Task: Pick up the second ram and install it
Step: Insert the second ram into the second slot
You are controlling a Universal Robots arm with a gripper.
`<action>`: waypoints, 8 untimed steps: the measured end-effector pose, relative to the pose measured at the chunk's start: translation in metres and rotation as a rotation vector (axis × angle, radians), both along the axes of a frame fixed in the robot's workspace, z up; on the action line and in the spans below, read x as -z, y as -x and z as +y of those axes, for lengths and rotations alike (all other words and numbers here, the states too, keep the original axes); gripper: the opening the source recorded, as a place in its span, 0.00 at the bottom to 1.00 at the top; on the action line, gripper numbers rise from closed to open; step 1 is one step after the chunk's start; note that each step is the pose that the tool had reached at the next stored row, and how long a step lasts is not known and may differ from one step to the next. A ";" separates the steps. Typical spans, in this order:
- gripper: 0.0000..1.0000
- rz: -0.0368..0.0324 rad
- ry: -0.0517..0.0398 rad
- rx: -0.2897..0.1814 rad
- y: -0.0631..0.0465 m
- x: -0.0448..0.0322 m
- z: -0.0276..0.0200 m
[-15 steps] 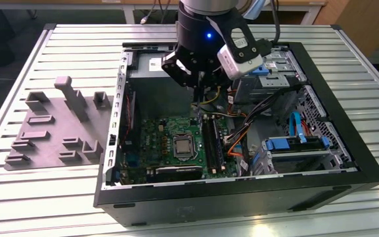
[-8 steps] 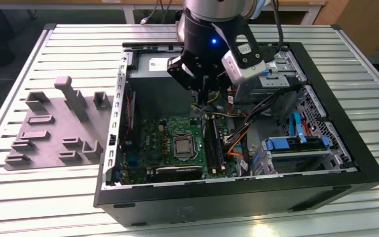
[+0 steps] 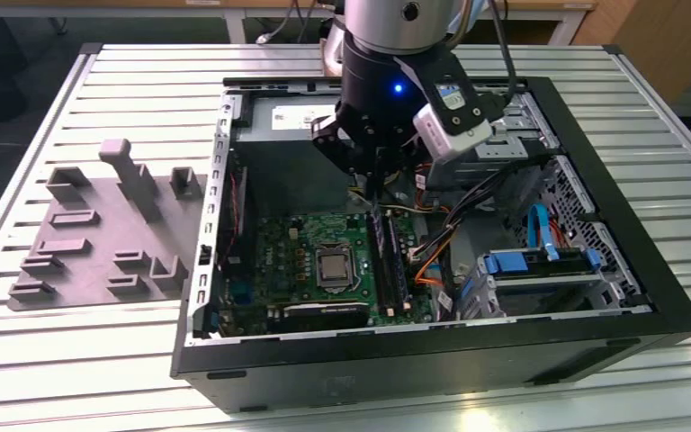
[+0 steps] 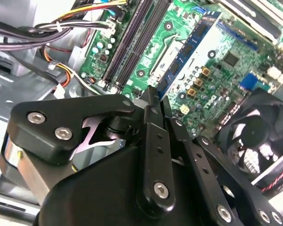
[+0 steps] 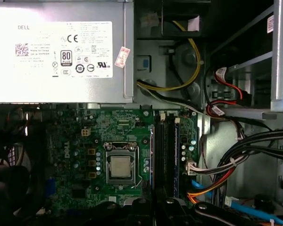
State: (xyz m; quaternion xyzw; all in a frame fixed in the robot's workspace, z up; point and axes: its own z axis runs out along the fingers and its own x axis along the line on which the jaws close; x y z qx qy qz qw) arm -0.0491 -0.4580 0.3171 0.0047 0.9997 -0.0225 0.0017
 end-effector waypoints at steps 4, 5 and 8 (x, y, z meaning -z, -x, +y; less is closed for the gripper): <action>0.14 0.0000 0.0001 -0.011 0.000 0.0036 0.0000; 0.14 0.0000 0.0002 -0.011 0.000 0.0036 0.0000; 0.14 0.0000 0.0000 -0.011 0.000 0.0040 0.0000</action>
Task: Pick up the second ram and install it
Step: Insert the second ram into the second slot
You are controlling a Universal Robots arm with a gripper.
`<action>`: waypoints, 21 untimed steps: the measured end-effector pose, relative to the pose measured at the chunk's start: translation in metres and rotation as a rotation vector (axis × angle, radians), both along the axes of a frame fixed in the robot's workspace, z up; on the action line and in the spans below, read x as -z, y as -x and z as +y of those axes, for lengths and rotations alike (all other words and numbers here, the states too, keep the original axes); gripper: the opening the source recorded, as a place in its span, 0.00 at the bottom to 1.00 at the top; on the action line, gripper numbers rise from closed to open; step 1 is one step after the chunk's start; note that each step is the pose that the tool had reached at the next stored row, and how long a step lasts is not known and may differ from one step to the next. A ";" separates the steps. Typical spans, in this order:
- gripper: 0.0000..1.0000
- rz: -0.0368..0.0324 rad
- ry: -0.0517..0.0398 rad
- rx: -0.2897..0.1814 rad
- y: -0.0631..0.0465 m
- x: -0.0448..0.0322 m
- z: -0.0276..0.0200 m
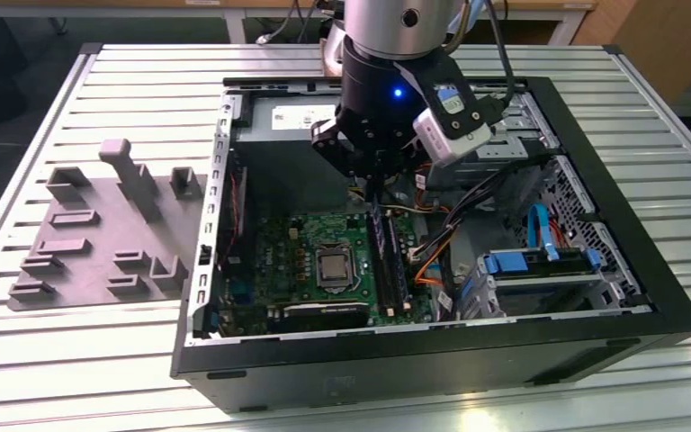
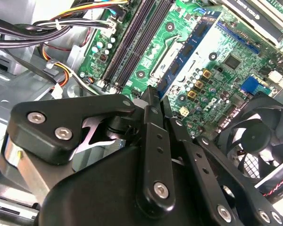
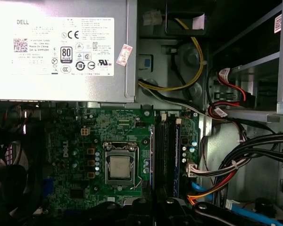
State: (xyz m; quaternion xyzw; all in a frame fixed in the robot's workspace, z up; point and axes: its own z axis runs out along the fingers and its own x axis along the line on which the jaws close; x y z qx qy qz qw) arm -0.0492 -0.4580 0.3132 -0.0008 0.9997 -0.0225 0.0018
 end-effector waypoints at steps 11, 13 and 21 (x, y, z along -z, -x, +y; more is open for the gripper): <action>0.14 0.0000 0.0001 0.006 -0.001 0.0038 0.0000; 0.14 -0.0001 0.0000 0.011 -0.002 0.0074 0.0000; 0.14 0.0000 0.0000 0.020 -0.011 0.0219 0.0000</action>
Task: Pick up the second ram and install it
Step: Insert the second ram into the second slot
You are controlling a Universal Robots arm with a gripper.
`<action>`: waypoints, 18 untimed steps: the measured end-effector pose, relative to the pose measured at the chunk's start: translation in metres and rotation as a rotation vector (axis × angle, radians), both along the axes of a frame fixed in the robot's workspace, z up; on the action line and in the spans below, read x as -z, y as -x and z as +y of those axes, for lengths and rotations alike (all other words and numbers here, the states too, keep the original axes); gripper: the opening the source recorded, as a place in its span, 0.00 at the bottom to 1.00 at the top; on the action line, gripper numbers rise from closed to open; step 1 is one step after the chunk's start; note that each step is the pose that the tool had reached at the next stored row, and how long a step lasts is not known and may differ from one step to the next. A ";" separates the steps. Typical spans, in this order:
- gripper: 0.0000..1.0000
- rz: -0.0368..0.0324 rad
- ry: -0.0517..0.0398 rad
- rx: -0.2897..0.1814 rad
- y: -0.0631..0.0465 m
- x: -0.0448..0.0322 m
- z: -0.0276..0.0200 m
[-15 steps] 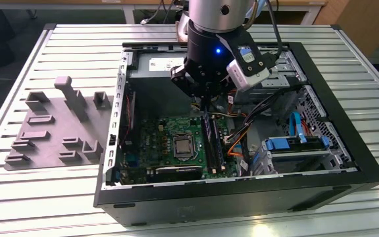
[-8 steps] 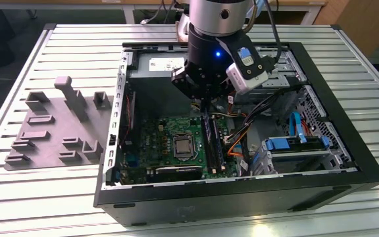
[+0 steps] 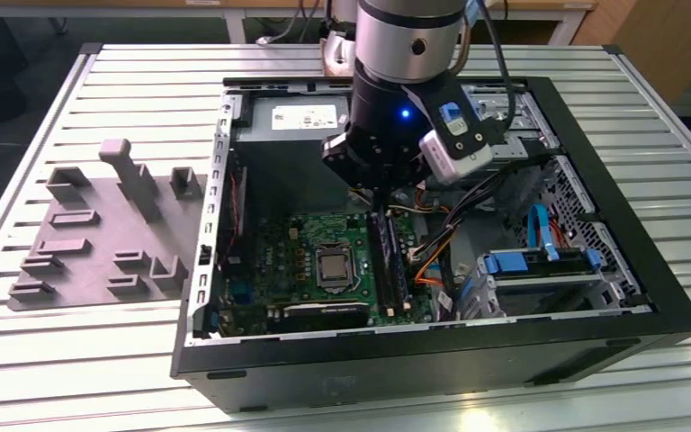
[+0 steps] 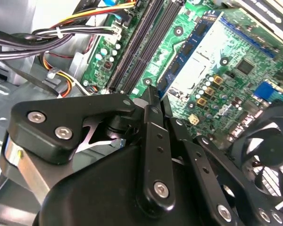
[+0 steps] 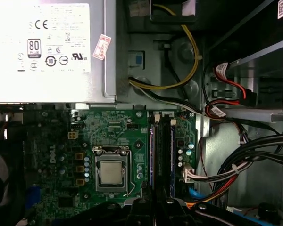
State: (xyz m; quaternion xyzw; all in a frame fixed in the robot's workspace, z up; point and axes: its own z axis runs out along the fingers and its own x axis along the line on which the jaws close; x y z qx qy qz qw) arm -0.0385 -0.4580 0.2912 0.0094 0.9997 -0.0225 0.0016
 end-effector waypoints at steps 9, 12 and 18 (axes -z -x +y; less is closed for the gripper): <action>0.14 0.0000 0.0000 0.021 -0.002 0.0163 0.0000; 0.14 0.0005 0.0001 0.020 -0.002 0.0218 0.0000; 0.14 0.0017 0.0001 0.007 -0.004 0.0327 0.0000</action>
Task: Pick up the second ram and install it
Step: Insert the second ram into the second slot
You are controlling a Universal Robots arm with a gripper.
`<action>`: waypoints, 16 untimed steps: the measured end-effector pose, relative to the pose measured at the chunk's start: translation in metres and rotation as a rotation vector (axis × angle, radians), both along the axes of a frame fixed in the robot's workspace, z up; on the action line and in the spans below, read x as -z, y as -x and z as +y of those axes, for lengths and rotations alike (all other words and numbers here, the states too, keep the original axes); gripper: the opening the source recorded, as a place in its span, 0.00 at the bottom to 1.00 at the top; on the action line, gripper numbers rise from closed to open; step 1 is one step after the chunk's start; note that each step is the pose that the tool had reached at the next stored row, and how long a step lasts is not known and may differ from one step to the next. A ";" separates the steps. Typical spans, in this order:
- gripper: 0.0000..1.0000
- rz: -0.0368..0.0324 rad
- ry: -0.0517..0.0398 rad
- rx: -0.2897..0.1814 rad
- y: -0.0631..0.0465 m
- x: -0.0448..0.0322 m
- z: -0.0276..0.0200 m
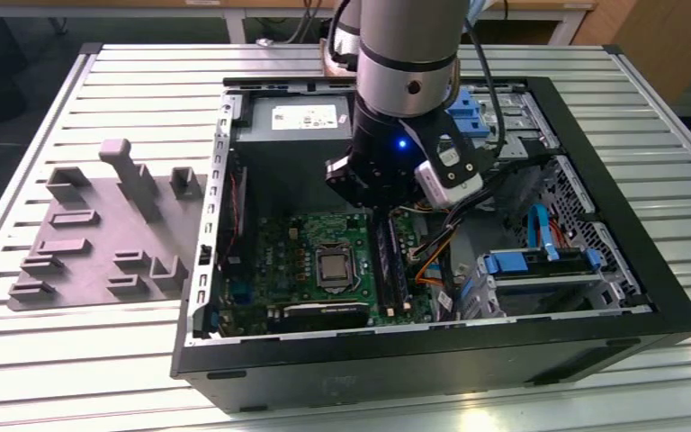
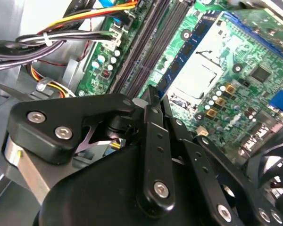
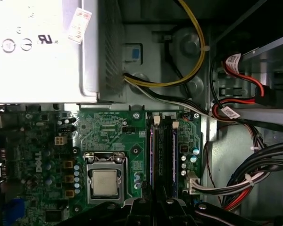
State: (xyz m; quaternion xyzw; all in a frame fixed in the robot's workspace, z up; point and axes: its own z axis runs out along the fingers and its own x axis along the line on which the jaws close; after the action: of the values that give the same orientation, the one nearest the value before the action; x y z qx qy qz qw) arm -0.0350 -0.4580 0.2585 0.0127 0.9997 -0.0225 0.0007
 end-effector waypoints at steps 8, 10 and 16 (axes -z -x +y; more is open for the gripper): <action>0.14 0.0031 -0.0011 0.000 -0.007 0.0140 0.0000; 0.14 0.0034 -0.0009 0.000 -0.007 0.0141 0.0000; 0.14 0.0035 -0.0011 -0.010 -0.007 0.0173 0.0000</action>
State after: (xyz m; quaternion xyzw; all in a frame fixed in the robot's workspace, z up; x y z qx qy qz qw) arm -0.0278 -0.4579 0.2412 0.0074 0.9997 -0.0220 -0.0010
